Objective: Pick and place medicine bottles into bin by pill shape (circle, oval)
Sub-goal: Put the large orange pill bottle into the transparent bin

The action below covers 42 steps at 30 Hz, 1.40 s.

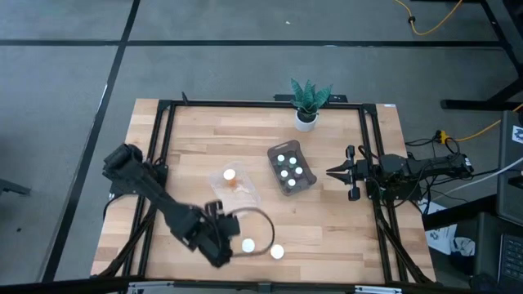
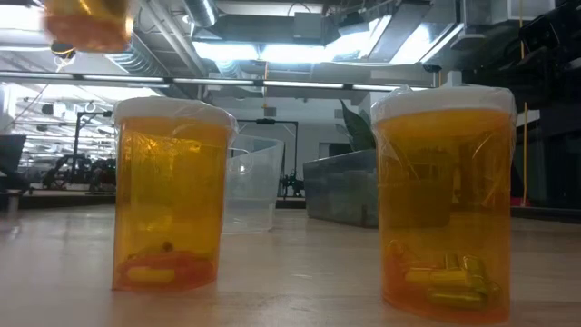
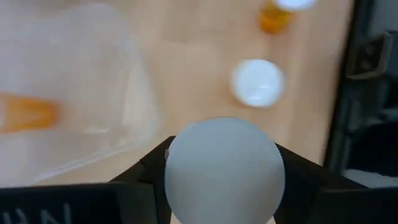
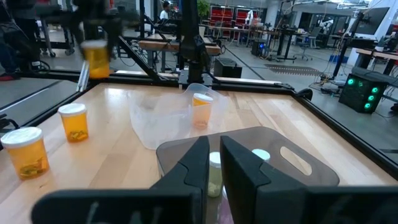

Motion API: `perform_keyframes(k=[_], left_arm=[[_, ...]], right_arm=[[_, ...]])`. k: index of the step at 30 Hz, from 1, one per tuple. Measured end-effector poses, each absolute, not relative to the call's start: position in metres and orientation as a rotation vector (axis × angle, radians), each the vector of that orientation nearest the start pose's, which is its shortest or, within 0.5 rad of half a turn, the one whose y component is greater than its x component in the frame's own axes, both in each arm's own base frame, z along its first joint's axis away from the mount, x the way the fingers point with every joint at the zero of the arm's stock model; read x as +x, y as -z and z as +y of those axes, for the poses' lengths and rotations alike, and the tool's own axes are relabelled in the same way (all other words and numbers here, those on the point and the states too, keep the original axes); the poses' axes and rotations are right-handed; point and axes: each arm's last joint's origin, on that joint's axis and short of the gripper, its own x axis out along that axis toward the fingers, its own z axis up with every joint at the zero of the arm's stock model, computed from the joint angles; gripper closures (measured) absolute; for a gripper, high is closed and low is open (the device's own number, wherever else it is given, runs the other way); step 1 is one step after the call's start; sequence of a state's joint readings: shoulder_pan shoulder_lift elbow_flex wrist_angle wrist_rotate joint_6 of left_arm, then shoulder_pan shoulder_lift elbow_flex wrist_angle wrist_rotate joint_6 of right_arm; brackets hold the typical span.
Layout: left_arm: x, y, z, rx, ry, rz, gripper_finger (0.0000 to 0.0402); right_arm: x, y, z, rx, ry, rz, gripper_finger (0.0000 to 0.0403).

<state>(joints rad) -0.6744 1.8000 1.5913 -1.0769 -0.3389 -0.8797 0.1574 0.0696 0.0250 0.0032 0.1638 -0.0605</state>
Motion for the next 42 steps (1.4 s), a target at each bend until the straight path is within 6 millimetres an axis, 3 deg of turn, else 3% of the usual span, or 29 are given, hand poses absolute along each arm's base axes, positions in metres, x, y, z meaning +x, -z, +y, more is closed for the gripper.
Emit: perform_keyframes(k=[5,10,15,20,24,32,37,42], left_arm=[[0.291,-0.295,-0.174,-0.071,-0.299,1.117,0.0223],[0.308,-0.294,-0.143,0.017,-0.274,1.145,0.0222],[0.321,-0.277,-0.113,0.022,-0.245,1.2,0.0221],[0.327,-0.245,-0.091,-0.015,-0.192,1.245,0.0222],[0.329,-0.218,-0.077,-0.061,-0.162,1.232,0.0222],[0.326,-0.181,-0.055,-0.149,-0.141,1.216,0.0222],[0.328,-0.178,-0.053,-0.144,-0.128,1.18,0.0217],[0.328,-0.178,-0.052,-0.165,-0.151,1.181,0.0185]], right_arm=[[0.1,-0.167,0.011,-0.067,0.005,0.041,0.036],[0.1,-0.167,0.011,-0.067,0.005,0.041,0.036],[0.1,-0.167,0.011,-0.067,0.005,0.041,0.036],[0.1,-0.167,0.011,-0.067,0.005,0.041,0.036],[0.1,-0.167,0.011,-0.067,0.005,0.041,0.036],[0.1,-0.167,0.011,-0.067,0.005,0.041,0.036],[0.1,-0.167,0.011,-0.067,0.005,0.041,0.036],[0.1,-0.167,0.011,-0.067,0.005,0.041,0.036]])
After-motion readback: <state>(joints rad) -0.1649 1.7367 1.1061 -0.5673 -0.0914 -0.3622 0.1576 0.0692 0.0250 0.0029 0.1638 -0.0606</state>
